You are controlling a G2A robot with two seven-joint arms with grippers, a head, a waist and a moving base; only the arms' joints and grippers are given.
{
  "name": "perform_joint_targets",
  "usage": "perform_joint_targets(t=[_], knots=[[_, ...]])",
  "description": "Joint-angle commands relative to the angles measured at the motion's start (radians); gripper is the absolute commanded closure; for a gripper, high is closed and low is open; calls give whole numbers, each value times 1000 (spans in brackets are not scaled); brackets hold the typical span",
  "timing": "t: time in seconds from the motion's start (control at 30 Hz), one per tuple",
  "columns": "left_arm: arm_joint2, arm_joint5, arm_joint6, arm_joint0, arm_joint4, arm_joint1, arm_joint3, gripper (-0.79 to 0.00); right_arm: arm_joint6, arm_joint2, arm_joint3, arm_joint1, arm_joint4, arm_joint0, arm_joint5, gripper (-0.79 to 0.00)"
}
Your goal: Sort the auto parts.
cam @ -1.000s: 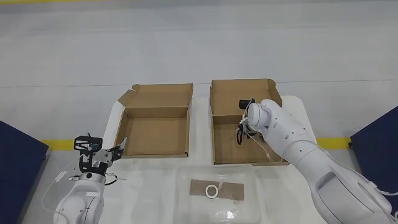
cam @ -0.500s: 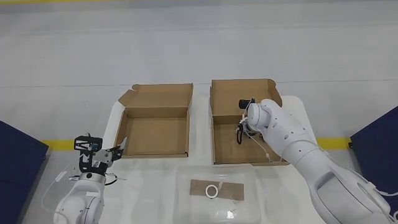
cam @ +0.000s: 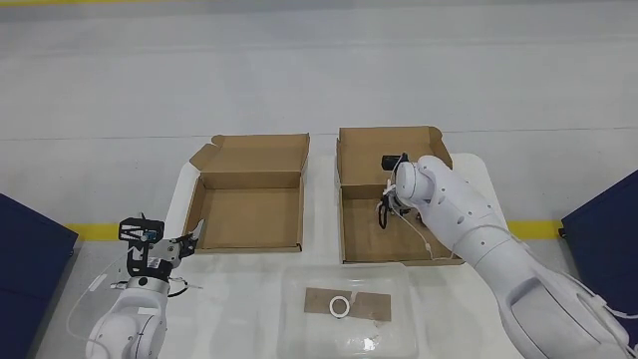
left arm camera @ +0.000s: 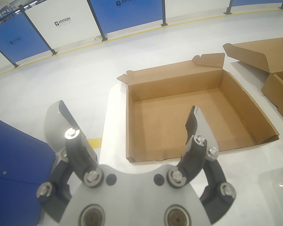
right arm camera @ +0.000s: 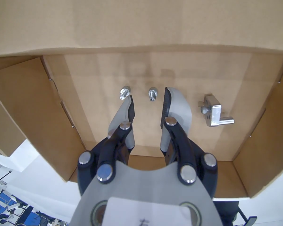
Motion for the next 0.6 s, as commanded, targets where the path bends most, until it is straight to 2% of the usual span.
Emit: perform_joint_targets(t=[0.0,0.07,0.1,0.17,0.4,0.57], knots=[[0,0,0,0,0,0,0,-785,13,17,-50,12,-20,-12,12,-348],[0,0,0,0,0,0,0,-785,31,42,-110,28,-40,-30,26,-385],[0,0,0,0,0,0,0,-785,44,55,-143,37,-51,-42,32,-502],[0,0,0,0,0,0,0,-785,68,90,-222,58,-73,-71,41,-785],[0,0,0,0,0,0,0,-785,178,288,-596,146,-126,-252,35,-785],[0,0,0,0,0,0,0,-785,237,465,-857,194,-90,-415,-22,-785]])
